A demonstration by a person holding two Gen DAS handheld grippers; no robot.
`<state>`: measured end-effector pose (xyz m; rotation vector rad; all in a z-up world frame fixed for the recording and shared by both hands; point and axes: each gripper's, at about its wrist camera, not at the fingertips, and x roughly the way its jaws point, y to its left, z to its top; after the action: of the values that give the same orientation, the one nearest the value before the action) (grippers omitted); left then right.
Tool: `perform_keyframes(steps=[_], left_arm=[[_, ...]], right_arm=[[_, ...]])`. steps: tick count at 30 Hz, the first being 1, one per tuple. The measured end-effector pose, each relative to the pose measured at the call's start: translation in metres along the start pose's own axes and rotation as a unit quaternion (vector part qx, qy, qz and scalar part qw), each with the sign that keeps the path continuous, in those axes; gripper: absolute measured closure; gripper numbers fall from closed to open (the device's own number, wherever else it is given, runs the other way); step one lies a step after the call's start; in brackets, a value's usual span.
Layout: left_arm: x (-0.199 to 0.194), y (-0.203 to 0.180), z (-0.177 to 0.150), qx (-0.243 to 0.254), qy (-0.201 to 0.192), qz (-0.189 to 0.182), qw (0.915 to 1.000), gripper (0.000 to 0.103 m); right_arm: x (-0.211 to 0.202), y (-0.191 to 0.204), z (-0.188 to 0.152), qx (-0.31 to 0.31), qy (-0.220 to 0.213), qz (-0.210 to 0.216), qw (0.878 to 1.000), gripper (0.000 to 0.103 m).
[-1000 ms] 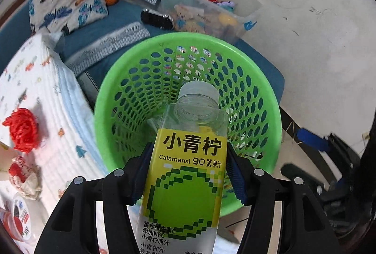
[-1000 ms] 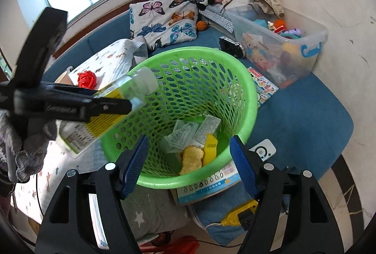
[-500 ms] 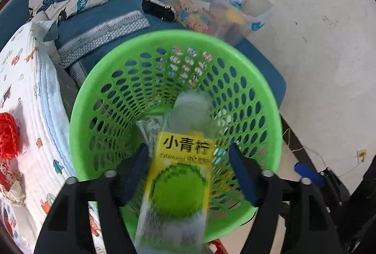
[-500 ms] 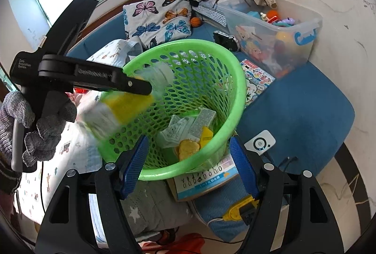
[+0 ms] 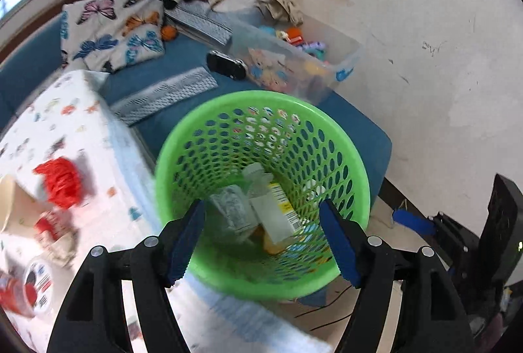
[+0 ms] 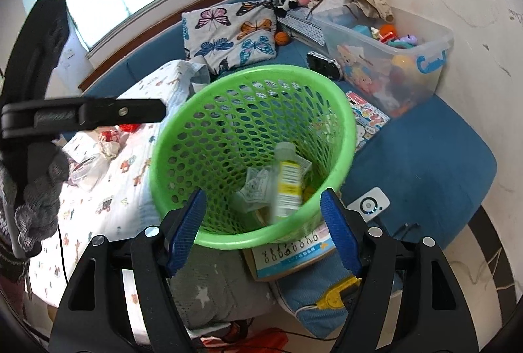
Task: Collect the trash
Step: 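Move both grippers back over the table toward the crumpled paper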
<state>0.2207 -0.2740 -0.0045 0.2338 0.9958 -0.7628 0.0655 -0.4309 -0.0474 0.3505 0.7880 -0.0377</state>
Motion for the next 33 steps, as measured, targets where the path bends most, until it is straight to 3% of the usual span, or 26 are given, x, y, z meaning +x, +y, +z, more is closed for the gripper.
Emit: perform_keyframes(steps=[10, 22, 33], left_arm=[[-0.055, 0.044, -0.050, -0.037, -0.047, 0.059, 0.9965, 0.033], [-0.090, 0.112, -0.110, -0.114, -0.063, 0.115, 0.9848, 0.032], [-0.114, 0.160, -0.145, -0.170, -0.068, 0.145, 0.9723, 0.031]], right_arm=[[-0.004, 0.042, 0.008, -0.040, -0.010, 0.028, 0.999, 0.028], [0.006, 0.099, 0.021, -0.095, -0.005, 0.069, 0.993, 0.026], [0.033, 0.161, 0.036, -0.136, 0.017, 0.111, 0.984, 0.026]])
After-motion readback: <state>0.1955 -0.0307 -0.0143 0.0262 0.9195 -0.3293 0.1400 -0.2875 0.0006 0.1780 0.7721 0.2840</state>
